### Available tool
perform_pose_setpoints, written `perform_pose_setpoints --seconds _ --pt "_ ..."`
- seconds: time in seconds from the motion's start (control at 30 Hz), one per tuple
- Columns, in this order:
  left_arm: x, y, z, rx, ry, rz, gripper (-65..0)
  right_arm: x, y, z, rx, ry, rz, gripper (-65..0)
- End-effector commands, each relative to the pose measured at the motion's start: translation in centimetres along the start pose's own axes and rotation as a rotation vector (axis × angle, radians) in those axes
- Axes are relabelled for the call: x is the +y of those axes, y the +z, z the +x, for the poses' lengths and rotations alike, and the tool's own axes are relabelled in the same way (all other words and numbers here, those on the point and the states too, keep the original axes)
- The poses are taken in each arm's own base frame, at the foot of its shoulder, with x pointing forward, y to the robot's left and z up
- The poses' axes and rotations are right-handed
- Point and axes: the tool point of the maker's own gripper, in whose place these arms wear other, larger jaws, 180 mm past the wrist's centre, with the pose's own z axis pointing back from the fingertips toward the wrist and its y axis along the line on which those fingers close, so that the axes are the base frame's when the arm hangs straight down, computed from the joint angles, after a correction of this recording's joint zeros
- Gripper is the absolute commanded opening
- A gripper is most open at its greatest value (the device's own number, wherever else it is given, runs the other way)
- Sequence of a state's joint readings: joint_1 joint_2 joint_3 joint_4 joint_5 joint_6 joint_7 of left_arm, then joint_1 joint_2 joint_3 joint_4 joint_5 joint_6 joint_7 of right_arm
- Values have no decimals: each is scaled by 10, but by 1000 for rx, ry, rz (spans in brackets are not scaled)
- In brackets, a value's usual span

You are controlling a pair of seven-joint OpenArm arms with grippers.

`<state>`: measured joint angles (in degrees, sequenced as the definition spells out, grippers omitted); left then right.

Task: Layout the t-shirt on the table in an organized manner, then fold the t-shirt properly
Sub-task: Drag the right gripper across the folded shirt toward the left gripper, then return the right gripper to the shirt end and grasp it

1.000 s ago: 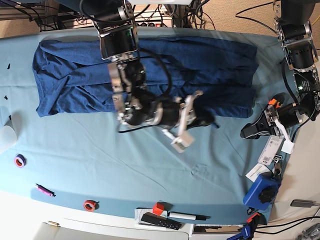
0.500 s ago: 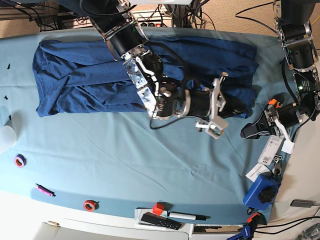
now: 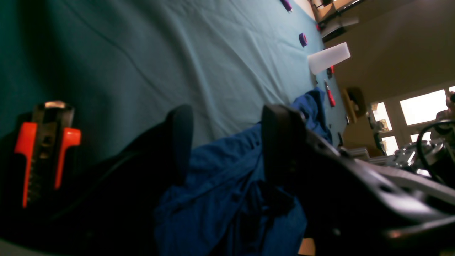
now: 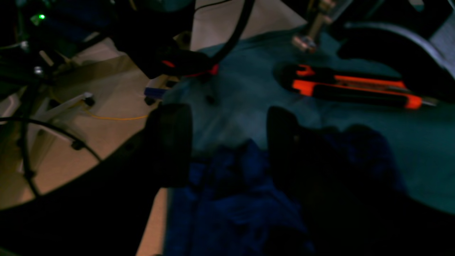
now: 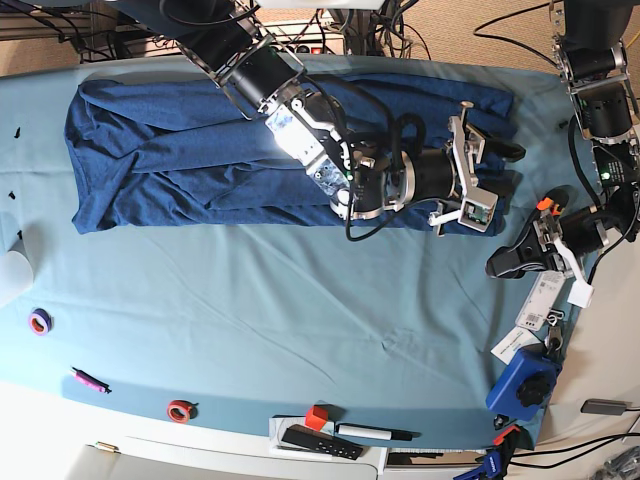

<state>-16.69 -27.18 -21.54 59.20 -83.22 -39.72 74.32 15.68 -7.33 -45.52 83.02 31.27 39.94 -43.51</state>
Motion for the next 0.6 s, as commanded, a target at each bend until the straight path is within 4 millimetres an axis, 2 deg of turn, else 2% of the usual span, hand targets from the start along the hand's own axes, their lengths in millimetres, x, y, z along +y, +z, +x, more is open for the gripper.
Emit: perform_pose_setpoints --seconds 0.0,0.1,0.17,0.27,0.33,0.43,0.57 --pt "-7 7 23 -51 -41 -12 -345 -5 3 24 -60 33 -12 -321" --pt "-4 15 29 -62 -51 7 -345 -33 20 27 -49 59 -121 -321" --pt "0 27 36 -79 -60 29 -345 -62 45 37 -70 46 -239 -322" --pt "6 48 46 -97 -71 66 -345 -107 105 60 -168 -5 -439 -322" --pt "11 63 43 -86 -68 96 -345 -130 150 70 -233 -27 -562 -322" --pt "24 81 19 -21 -37 147 -345 -153 213 68 -292 -91 -717 -322" --pt "40 97 -27 53 65 203 -345 -166 277 40 -331 -224 -847 -322"
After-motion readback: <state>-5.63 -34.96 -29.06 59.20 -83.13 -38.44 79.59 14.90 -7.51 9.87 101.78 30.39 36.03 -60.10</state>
